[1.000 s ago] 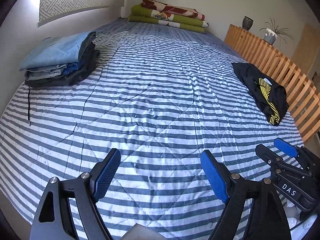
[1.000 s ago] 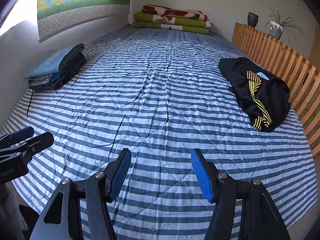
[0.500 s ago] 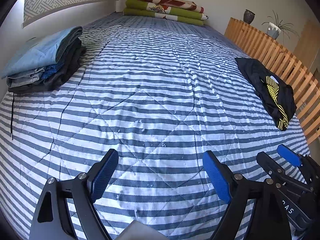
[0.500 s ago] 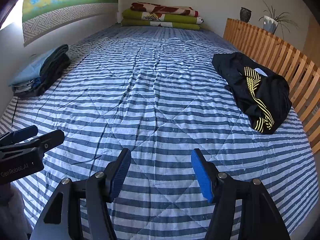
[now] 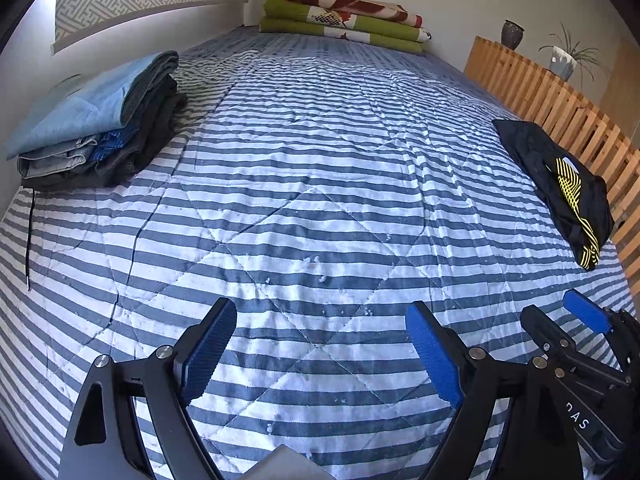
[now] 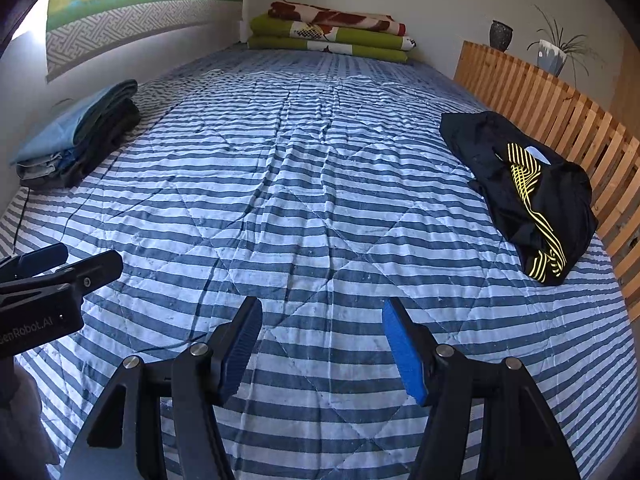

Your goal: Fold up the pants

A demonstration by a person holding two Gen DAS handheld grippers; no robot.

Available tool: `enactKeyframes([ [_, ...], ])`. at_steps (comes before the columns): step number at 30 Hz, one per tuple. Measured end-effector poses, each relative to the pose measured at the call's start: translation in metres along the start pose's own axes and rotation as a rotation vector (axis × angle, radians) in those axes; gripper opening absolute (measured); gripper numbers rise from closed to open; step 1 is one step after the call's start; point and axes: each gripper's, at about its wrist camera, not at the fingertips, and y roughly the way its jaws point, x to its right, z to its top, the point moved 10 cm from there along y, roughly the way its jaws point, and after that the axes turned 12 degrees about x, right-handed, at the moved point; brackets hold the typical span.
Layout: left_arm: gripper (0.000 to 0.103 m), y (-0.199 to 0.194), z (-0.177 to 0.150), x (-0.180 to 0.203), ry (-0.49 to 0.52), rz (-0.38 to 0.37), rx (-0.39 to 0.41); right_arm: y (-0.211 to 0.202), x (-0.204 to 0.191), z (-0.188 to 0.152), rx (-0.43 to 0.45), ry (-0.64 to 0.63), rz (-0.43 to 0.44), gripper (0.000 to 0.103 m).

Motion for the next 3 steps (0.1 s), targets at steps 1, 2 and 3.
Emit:
enactKeyframes([
  [1, 0.089, 0.0027, -0.0004, -0.0013, -0.002, 0.005, 0.0, 0.0022, 0.0001, -0.0004, -0.002, 0.001, -0.001, 0.059],
  [2, 0.089, 0.005, -0.0009, -0.0016, -0.009, 0.001, -0.003, 0.0043, 0.0, -0.0005, -0.003, 0.002, 0.0, 0.058],
  [3, 0.089, 0.0081, -0.0023, -0.002, -0.016, -0.006, -0.011, 0.006, -0.0004, -0.0007, -0.003, 0.003, 0.001, 0.059],
])
